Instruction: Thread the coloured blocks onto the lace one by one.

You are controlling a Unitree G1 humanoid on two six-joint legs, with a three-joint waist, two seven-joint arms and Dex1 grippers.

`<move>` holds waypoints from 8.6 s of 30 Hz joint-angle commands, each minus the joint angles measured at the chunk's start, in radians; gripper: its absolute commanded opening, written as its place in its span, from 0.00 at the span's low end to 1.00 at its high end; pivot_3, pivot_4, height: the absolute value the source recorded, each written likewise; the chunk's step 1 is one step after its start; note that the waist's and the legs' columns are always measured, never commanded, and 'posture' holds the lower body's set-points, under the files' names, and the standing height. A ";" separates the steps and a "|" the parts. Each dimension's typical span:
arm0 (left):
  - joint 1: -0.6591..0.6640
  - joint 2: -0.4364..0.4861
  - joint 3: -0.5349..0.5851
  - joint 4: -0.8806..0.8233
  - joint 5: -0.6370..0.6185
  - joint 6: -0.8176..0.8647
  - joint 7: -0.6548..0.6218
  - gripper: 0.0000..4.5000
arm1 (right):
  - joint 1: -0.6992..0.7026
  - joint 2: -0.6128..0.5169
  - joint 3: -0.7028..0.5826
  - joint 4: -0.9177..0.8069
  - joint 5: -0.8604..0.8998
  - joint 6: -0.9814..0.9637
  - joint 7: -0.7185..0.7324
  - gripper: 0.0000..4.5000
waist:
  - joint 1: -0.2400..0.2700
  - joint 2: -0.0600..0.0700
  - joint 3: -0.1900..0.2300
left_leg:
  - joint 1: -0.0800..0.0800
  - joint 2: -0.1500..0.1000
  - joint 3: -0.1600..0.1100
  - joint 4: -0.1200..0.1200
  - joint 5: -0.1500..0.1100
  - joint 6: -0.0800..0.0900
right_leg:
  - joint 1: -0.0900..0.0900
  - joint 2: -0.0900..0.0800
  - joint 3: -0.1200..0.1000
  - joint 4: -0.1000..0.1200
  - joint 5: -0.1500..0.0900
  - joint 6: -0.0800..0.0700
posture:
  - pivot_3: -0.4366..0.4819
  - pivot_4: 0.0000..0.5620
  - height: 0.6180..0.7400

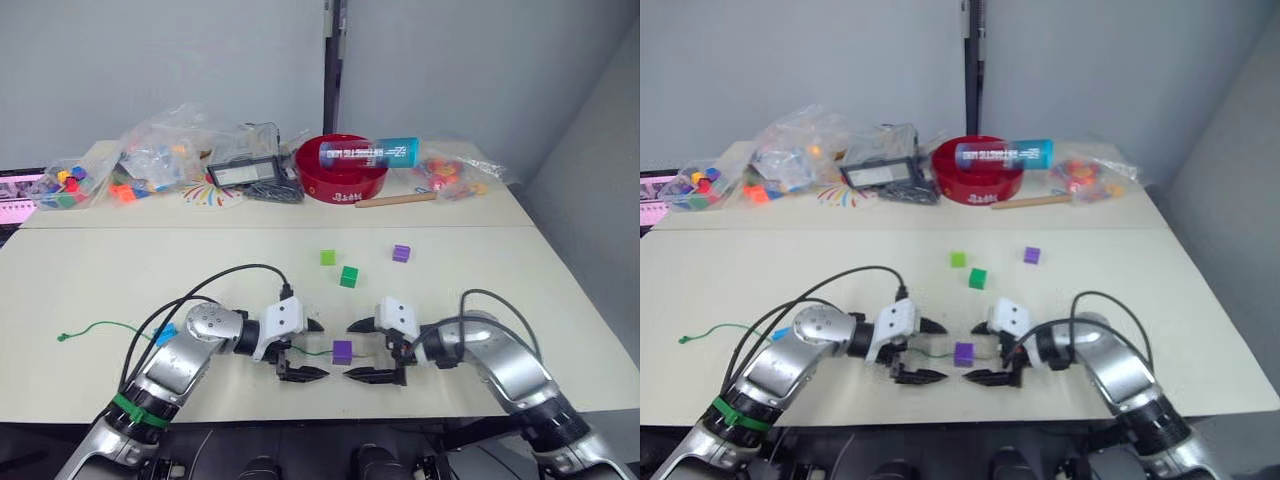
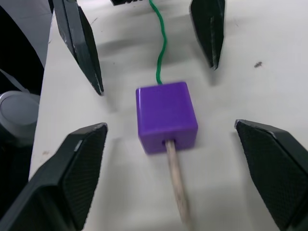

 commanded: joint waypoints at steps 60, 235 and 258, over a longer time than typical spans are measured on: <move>0.055 0.391 0.220 0.555 0.014 -0.457 -0.286 0.27 | 0.007 0.008 -0.038 0.088 -0.021 -0.170 0.026 0.00 | -0.027 0.000 0.000 | 0.003 0.001 0.002 -0.001 0.000 0.000 | 0.000 0.001 0.001 0.001 0.000 0.000 | 0.48 0.27 0.92; 0.032 0.015 0.081 0.064 -0.060 -0.063 0.006 0.00 | 0.296 0.173 -0.275 -0.450 0.214 0.213 -0.398 0.99 | -0.037 0.000 -0.002 | 0.001 0.001 0.001 -0.009 0.001 -0.002 | -0.003 0.001 0.002 -0.001 -0.002 0.000 | 0.48 0.27 0.92; 0.083 0.088 0.112 -0.181 -0.110 0.111 0.053 0.00 | -0.188 0.007 -0.013 0.440 -0.033 -0.373 0.235 0.99 | -0.017 0.000 0.000 | 0.001 0.000 0.001 -0.008 0.001 -0.001 | -0.001 0.000 0.001 -0.002 -0.001 0.000 | 0.48 0.27 0.92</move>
